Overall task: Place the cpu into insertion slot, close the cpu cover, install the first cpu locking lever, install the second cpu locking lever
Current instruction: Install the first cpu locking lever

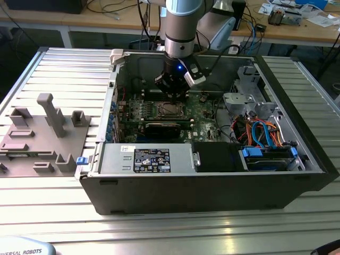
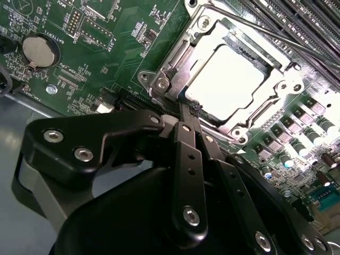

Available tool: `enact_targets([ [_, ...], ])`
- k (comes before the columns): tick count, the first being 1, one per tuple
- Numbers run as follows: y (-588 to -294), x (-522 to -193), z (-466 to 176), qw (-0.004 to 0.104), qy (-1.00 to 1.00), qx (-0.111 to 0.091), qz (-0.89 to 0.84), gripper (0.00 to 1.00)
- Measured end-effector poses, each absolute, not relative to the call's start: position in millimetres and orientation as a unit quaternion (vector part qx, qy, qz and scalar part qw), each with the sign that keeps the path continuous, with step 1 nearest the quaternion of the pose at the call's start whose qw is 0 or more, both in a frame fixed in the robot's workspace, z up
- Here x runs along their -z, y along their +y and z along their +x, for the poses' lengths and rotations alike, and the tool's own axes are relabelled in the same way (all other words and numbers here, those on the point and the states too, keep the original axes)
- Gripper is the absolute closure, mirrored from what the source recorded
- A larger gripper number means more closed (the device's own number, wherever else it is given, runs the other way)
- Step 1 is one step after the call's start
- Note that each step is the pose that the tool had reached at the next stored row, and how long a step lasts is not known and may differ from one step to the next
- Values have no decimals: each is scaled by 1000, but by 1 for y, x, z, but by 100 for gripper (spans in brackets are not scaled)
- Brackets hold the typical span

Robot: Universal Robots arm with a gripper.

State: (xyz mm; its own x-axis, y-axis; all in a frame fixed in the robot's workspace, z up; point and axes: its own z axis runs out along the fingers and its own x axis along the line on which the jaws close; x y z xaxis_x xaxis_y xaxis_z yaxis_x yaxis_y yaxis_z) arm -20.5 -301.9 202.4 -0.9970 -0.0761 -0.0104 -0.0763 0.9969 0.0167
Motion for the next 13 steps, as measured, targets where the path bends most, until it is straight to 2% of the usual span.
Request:
enact_targets([
  [13, -299, -202, -16, 4, 999, -13, -38, 89],
])
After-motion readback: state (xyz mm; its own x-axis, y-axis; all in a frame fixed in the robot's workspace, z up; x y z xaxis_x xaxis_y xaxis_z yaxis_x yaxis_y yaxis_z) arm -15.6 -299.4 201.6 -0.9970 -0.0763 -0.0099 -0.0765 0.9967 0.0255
